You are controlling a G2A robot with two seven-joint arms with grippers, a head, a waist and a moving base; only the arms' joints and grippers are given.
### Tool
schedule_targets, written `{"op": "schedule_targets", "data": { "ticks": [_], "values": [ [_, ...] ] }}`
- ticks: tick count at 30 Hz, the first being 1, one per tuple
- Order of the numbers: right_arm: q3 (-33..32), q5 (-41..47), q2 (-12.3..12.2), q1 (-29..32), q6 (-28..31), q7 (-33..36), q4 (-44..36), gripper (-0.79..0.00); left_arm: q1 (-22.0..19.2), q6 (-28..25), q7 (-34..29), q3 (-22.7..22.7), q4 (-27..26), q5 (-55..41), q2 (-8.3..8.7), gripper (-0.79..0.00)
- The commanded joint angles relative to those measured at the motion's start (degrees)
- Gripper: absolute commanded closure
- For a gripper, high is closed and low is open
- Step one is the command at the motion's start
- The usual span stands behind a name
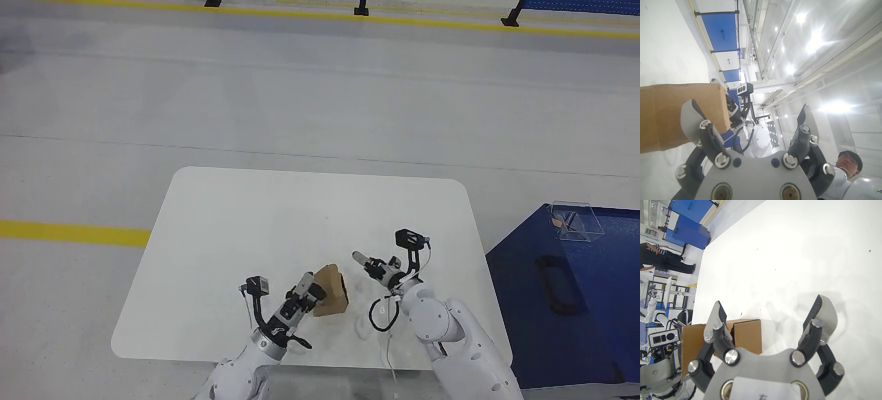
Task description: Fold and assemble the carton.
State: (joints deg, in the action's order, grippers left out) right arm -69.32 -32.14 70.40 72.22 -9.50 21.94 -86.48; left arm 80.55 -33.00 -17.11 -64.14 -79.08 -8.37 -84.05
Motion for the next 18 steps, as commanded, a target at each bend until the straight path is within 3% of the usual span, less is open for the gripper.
{"op": "schedule_targets", "data": {
  "ticks": [1, 7, 15, 18],
  "values": [
    [-0.4, -0.1, 0.0, 0.3, 0.1, 0.1, -0.4, -0.785, -0.5, 1.7, 1.4, 0.7, -0.3, -0.4, -0.21, -0.785],
    [-2.6, 0.3, -0.3, 1.0, -0.4, -0.1, -1.7, -0.785, 0.5, 7.5, 1.7, -1.3, -4.2, -1.7, 0.29, -0.785],
    [-4.1, 5.1, -0.3, 1.3, -0.4, 3.6, -2.4, -0.785, 8.8, 17.4, -2.8, -8.0, -19.5, 1.4, 2.44, -0.785],
    [-4.1, 5.1, -0.3, 1.3, -0.4, 3.6, -2.4, -0.785, 8.8, 17.4, -2.8, -8.0, -19.5, 1.4, 2.44, -0.785]
  ]
}}
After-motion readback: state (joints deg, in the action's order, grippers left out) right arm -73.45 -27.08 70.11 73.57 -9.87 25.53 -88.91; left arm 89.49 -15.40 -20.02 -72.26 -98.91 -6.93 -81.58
